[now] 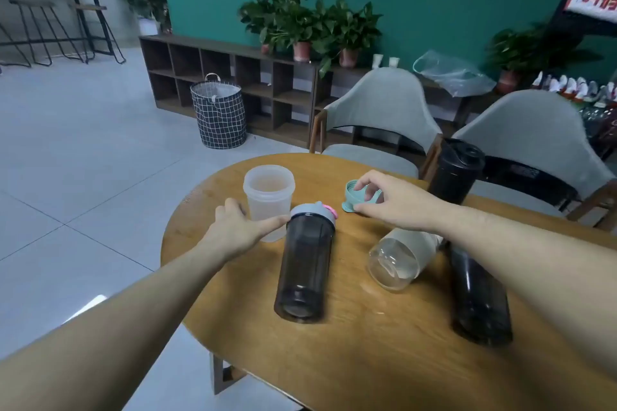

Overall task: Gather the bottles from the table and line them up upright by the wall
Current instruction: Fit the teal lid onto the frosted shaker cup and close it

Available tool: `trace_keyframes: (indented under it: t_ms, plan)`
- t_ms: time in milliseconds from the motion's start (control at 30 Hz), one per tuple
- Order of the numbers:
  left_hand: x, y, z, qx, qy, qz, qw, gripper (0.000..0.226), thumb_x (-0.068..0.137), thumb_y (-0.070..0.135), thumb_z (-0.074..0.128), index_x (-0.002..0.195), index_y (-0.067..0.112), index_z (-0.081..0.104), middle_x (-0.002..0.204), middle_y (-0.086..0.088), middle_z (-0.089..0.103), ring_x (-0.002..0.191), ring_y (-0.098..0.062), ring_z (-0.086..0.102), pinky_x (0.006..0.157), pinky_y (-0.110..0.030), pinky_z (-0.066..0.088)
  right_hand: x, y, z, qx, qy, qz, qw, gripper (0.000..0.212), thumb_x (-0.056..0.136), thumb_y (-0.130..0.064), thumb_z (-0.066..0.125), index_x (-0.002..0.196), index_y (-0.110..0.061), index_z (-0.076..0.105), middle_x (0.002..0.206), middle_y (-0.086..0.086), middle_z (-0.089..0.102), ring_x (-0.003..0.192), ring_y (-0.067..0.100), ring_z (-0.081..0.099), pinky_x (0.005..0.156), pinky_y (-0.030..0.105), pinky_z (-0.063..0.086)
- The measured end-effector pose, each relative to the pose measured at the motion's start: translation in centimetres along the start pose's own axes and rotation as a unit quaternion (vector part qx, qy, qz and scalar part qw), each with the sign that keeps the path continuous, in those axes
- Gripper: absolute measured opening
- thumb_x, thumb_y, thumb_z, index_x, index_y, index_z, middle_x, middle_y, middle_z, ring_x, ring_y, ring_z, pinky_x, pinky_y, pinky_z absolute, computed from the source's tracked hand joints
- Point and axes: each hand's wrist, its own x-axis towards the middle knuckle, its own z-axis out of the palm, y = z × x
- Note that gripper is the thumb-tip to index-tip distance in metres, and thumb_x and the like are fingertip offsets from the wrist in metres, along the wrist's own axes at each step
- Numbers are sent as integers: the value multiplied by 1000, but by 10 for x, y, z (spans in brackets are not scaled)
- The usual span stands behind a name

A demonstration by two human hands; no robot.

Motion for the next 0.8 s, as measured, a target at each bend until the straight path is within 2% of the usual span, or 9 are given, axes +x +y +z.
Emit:
trace_keyframes:
  t_ms: [67, 167, 267, 367, 500, 600, 633, 700, 800]
  plan:
    - [10, -2, 3, -6, 16, -13, 1000, 113, 61, 74, 77, 146, 14, 34, 145, -9, 39, 132, -31, 45, 106, -49, 44, 15, 4, -1, -45, -11, 3, 999, 42, 93, -39, 72, 130, -30, 54, 126, -2, 57, 104, 14, 59, 88, 30, 50]
    - [27, -9, 7, -45, 7, 16, 999, 119, 60, 66, 84, 152, 18, 26, 150, -7, 38, 138, -31, 42, 109, -52, 42, 37, 15, -1, -86, -38, 17, 995, 60, 87, -38, 79, 139, -29, 51, 141, 1, 48, 118, 19, 54, 101, 35, 47]
    - [44, -15, 13, -105, -13, 53, 993, 113, 55, 57, 91, 146, 26, 32, 137, 5, 49, 126, -19, 53, 100, -40, 50, 62, 28, 2, -136, -74, 42, 987, 79, 82, -39, 83, 149, -32, 42, 156, 0, 37, 131, 25, 51, 109, 38, 44]
    - [54, -14, 18, -106, -19, 87, 990, 92, 66, 40, 91, 136, 31, 32, 118, 22, 51, 114, -11, 55, 88, -28, 46, 86, 43, 12, -159, -109, 62, 979, 97, 78, -39, 86, 157, -39, 28, 168, -2, 20, 141, 29, 44, 116, 42, 40]
    - [63, -7, 21, -75, -12, 114, 991, 83, 71, 32, 87, 135, 29, 34, 109, 24, 51, 97, 0, 55, 73, -18, 44, 110, 61, 23, -197, -163, 99, 962, 114, 76, -38, 86, 159, -52, 9, 174, -1, -8, 151, 39, 31, 118, 47, 37]
    - [67, 0, 21, -48, -14, 141, 989, 80, 70, 29, 87, 128, 36, 32, 106, 29, 49, 94, 10, 51, 71, -11, 40, 122, 73, 26, -222, -197, 114, 948, 120, 77, -33, 86, 157, -58, 0, 173, -4, -19, 157, 44, 12, 121, 54, 31]
    - [68, 3, 20, -42, -14, 148, 988, 80, 70, 29, 88, 127, 37, 32, 105, 29, 49, 94, 11, 51, 70, -10, 40, 124, 76, 26, -224, -206, 115, 945, 121, 77, -31, 86, 157, -59, 0, 173, -5, -20, 157, 44, 11, 121, 54, 32]
    - [69, 10, 20, -34, -14, 155, 987, 79, 70, 28, 88, 127, 36, 33, 105, 30, 49, 93, 12, 51, 70, -9, 39, 127, 80, 27, -218, -215, 110, 946, 121, 76, -25, 86, 157, -58, 3, 173, -2, -16, 154, 39, 25, 115, 49, 41]
    - [69, 20, 19, -26, -9, 167, 986, 79, 69, 25, 88, 126, 37, 35, 103, 32, 49, 92, 16, 49, 72, -7, 37, 126, 79, 28, -188, -193, 101, 958, 108, 77, -16, 85, 154, -51, 18, 169, 1, 8, 134, 30, 47, 100, 40, 54]
